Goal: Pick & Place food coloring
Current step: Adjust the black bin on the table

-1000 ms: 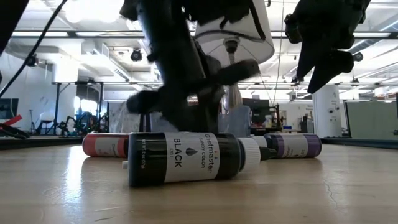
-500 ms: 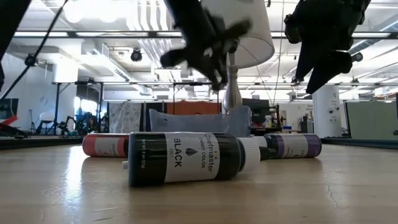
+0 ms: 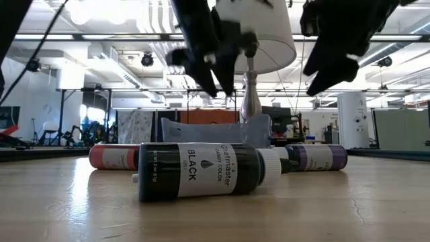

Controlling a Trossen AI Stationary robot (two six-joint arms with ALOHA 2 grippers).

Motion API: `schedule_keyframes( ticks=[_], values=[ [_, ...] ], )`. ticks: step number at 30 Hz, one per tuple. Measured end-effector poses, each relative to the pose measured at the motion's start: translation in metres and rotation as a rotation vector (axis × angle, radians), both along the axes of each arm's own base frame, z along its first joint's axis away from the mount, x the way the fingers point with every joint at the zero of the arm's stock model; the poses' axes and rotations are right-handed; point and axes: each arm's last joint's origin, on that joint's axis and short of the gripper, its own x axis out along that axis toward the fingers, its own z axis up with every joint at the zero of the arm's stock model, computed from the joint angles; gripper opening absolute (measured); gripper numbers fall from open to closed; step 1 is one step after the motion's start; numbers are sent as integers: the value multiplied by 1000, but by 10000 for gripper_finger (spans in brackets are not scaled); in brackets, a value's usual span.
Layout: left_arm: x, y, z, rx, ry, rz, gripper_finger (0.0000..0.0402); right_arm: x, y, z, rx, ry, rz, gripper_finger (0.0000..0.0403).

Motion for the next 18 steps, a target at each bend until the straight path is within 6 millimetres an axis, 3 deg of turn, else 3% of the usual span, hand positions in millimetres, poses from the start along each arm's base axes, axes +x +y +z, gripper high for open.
schedule_keyframes(
  ticks=[4,10,14,18],
  values=[
    [-15,-25,15,7,-1,-57,190,10,2,-24,-22,15,20,324],
    [-42,-36,16,18,149,3,190,29,6,-62,-74,165,47,324],
    [-64,-40,14,78,257,70,190,47,9,-67,-52,172,13,324],
    [-79,-45,10,85,252,113,190,63,10,-65,-35,160,-15,324]
  ],
)
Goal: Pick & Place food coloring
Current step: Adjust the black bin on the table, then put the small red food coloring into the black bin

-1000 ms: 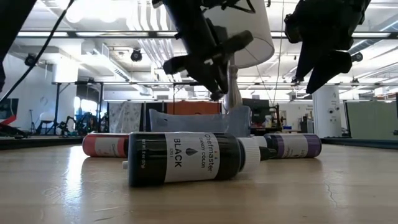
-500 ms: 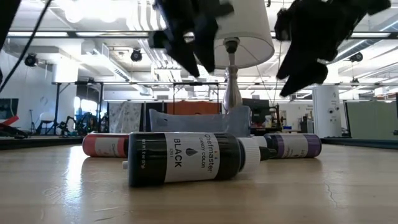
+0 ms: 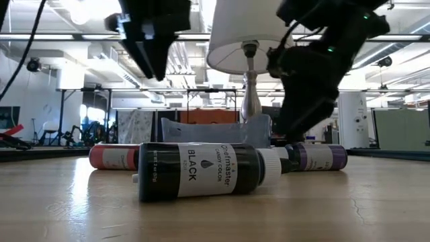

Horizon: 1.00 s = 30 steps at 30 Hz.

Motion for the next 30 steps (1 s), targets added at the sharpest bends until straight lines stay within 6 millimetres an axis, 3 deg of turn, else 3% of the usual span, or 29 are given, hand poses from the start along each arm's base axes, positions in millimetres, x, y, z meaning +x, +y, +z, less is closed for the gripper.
schedule_keyframes(
  ticks=[6,13,18,23,30],
  values=[
    [-31,-5,-13,-33,-82,92,190,25,0,-1,26,9,59,324],
    [-75,-4,-20,-97,-205,208,190,39,-7,-6,18,90,107,324],
    [-98,1,-23,-112,-254,274,190,52,-21,1,-1,62,107,324],
    [-107,5,-24,-99,-285,300,190,55,-35,4,-1,65,61,324],
    [-106,5,-25,-73,-296,297,190,37,-26,-11,-17,197,124,324]
  ],
)
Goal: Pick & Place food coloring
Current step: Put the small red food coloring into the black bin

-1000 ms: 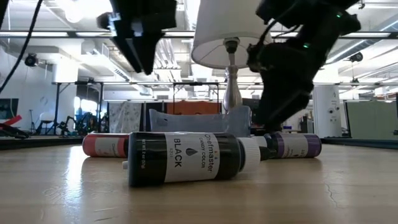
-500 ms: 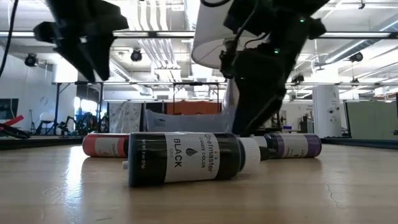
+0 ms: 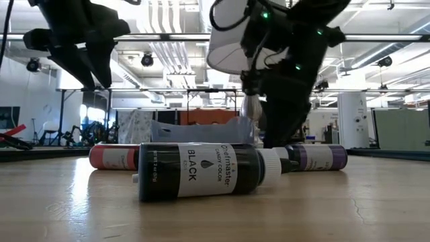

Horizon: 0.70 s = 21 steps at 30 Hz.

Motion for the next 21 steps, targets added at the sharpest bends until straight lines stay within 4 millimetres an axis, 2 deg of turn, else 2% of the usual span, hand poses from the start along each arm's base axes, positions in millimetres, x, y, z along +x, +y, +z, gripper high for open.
schedule_keyframes(
  ticks=[4,13,21],
  values=[
    [0,1,1,26,-18,10,190,-2,2,-5,-19,-16,65,320],
    [-1,1,-2,36,-11,13,190,1,3,-10,-99,-79,331,305],
    [0,1,-2,29,-24,22,190,4,4,-23,-37,-66,301,289]
  ],
)
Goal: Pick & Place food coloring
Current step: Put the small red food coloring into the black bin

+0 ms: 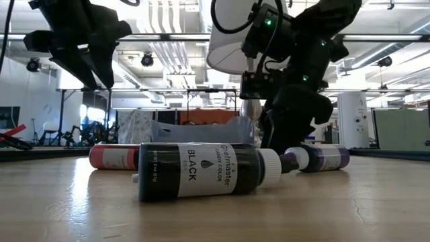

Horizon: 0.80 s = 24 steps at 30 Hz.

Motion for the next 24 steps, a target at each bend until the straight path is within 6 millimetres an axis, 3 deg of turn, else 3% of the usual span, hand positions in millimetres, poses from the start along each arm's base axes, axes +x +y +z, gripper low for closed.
schedule_keyframes(
  ticks=[14,19,24],
  values=[
    [7,-3,0,-52,-63,-8,190,4,0,-1,-1,-8,31,212],
    [10,-5,5,-63,-92,-8,190,5,0,0,-8,-13,61,165],
    [12,-5,10,-33,-92,-42,190,7,1,4,7,-9,65,92]
  ],
)
